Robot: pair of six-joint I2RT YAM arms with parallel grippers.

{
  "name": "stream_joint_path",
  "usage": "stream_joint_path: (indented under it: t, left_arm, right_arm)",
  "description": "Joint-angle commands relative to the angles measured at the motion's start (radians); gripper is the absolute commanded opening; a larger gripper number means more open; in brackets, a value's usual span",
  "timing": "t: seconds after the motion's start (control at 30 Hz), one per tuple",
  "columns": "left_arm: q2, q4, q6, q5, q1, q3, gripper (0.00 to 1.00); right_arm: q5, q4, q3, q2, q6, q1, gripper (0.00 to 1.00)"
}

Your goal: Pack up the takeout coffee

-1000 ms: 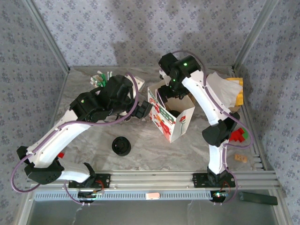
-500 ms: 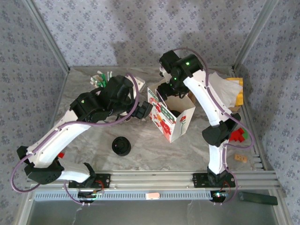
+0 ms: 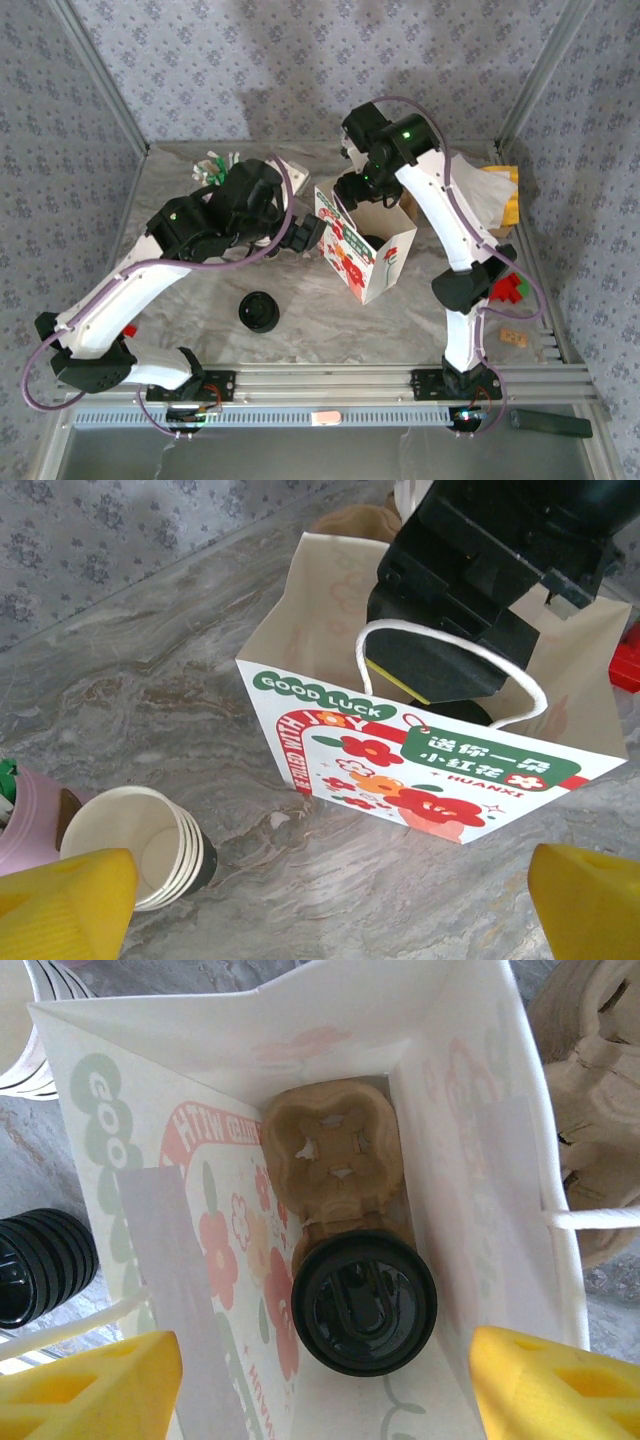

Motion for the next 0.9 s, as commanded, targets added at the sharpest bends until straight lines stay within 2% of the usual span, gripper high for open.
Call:
stream_joint_path:
  t: [0.0,0.2,0.4,0.57,0.7,0.87]
  left_arm:
    - [0.000,-0.019,-0.013,-0.011,-0.006,0.058,1.00]
    - [0.010,-0.031,-0.024,-0.010,-0.006,0.082,1.00]
    - [0.011,-0.028,-0.040,-0.022,-0.006,0.082,1.00]
    - [0.009,-0.026,-0.043,-0.040,-0.006,0.093,1.00]
    - [0.016,-0.037,-0.056,-0.049,-0.006,0.118,1.00]
    - [0.026,-0.057,-0.079,-0.064,-0.006,0.162,1.00]
  right_arm:
    - [0.005,-0.151,0.024,-0.041,0.001,-0.001,0.75]
    - [-0.007,-0.111,0.002,-0.066,0.007,-0.001,0.70]
    - [0.036,-0.042,-0.050,-0.128,0.019,0.002,0.65]
    - [-0.050,0.013,-0.057,-0.165,0.030,0.000,0.55]
    - [-0.099,0.051,-0.059,-0.188,0.036,0.002,0.54]
    - [-0.085,0.155,-0.061,-0.275,0.051,0.006,0.54]
